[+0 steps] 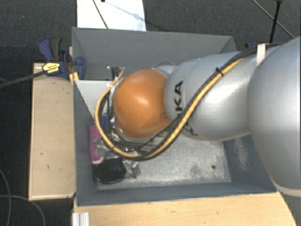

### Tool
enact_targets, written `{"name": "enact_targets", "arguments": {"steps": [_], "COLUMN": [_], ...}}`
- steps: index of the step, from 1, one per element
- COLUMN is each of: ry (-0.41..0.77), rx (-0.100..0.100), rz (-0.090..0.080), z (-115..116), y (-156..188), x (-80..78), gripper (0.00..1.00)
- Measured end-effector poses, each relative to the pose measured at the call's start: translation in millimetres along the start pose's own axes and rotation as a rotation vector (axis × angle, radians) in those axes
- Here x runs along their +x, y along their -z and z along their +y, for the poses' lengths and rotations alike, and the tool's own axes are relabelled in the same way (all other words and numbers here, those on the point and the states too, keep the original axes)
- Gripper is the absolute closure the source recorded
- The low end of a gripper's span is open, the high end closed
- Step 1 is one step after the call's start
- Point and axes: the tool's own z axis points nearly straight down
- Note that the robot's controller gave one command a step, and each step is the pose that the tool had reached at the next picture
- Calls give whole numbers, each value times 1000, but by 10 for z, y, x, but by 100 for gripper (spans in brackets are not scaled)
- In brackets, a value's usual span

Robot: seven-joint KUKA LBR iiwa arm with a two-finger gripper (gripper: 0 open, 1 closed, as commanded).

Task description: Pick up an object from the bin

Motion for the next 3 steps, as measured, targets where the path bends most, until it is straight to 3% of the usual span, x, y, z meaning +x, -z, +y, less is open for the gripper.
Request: {"name": "enact_targets", "arguments": {"steps": [1,2,3], "ry": [225,219,186], "rx": [2,3,4], "rz": [-13,-13,-5], "z": [2,-6,-167], "y": [-810,-796,689], "x": [147,145,219], "gripper": [0,100,100]}}
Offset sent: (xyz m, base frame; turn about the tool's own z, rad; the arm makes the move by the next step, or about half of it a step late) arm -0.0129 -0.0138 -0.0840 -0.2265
